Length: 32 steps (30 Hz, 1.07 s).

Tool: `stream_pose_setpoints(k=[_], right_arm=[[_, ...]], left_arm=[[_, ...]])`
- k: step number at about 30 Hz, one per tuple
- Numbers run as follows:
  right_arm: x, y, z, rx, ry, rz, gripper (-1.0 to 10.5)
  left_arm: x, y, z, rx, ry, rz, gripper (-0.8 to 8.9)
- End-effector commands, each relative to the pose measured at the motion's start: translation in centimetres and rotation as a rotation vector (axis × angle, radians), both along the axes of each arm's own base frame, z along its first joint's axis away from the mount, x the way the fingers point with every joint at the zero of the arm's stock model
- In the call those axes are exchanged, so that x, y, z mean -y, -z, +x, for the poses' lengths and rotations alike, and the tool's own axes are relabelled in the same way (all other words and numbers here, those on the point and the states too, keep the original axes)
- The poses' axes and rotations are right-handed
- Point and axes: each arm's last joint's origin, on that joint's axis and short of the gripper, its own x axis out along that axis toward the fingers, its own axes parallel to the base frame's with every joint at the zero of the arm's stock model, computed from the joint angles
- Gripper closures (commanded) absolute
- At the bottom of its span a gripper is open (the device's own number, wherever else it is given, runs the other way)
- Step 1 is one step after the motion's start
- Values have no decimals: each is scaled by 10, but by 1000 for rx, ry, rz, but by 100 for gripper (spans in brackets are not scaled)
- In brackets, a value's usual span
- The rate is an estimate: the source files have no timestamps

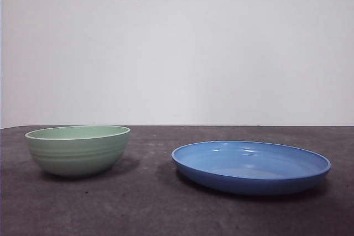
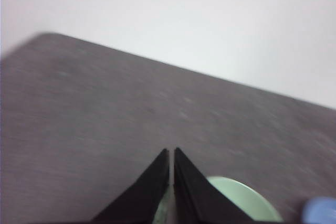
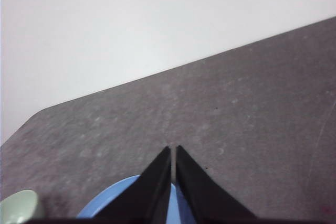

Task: Place the green bowl on the blue plate

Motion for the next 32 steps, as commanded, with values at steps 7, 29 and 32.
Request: stream_pose_setpoints(k=[7,29,32], right_arm=[[-3,-70,12,-9,-173,2,935],[-32,-127,62,-216,-575,-152,935],[-32,-125,61,-231,-575,-149,935]], left_arm=[[10,-70,19,-6,251,-44,798],[40,-106,57,-251,650,52,791],[40,-104,56,-268,653,50,784]])
